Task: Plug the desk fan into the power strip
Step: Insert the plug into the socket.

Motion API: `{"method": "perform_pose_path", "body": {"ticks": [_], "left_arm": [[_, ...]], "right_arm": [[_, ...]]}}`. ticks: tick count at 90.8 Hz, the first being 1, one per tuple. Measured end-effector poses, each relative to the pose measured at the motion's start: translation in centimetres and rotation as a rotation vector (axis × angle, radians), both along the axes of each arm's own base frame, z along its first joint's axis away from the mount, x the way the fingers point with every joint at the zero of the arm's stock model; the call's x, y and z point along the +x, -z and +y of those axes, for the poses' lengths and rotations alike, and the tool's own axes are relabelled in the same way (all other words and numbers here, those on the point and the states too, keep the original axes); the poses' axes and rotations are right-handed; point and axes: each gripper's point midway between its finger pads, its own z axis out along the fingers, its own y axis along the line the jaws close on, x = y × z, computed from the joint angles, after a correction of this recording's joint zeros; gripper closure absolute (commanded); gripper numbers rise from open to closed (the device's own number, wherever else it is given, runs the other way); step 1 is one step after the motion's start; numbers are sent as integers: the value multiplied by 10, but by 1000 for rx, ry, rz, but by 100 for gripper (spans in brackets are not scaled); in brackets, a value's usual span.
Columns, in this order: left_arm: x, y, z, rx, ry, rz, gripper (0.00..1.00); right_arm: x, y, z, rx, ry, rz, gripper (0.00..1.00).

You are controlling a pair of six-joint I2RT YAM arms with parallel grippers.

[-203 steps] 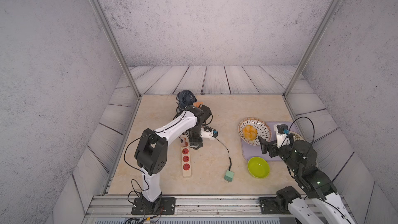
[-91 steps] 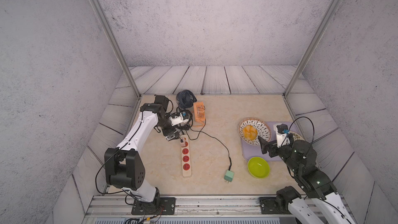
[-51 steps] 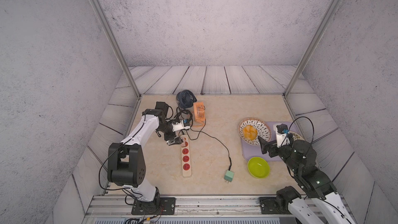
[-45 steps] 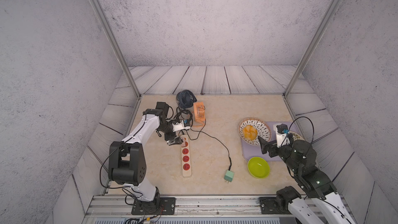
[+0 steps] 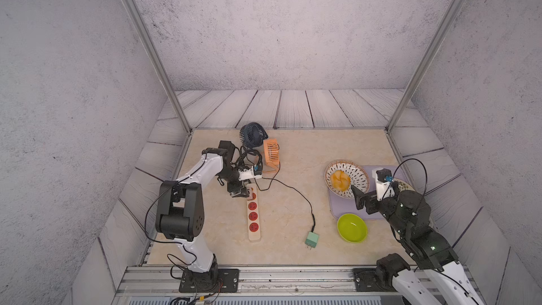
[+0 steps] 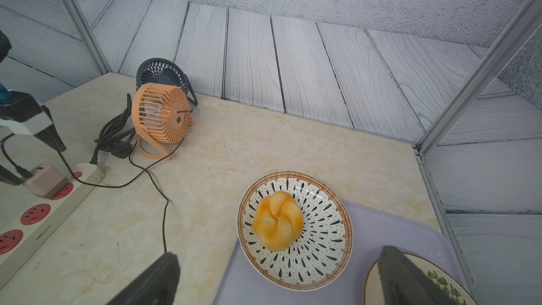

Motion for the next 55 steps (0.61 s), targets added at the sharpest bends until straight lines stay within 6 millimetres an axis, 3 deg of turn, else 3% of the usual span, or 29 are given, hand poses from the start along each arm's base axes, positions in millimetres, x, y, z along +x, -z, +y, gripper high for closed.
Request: {"method": "perform_pose_path", "body": {"ticks": [23, 50, 55], "left_arm": [[-5, 8, -6, 12, 18, 30, 39], [-9, 9, -10, 40, 28, 42, 100], [-10, 9, -10, 48, 30, 42, 100]], "right_arm": [[0, 0, 0, 0, 1, 0, 1], [0, 0, 0, 0, 0, 0, 1], [0, 0, 0, 0, 0, 0, 1]]}}
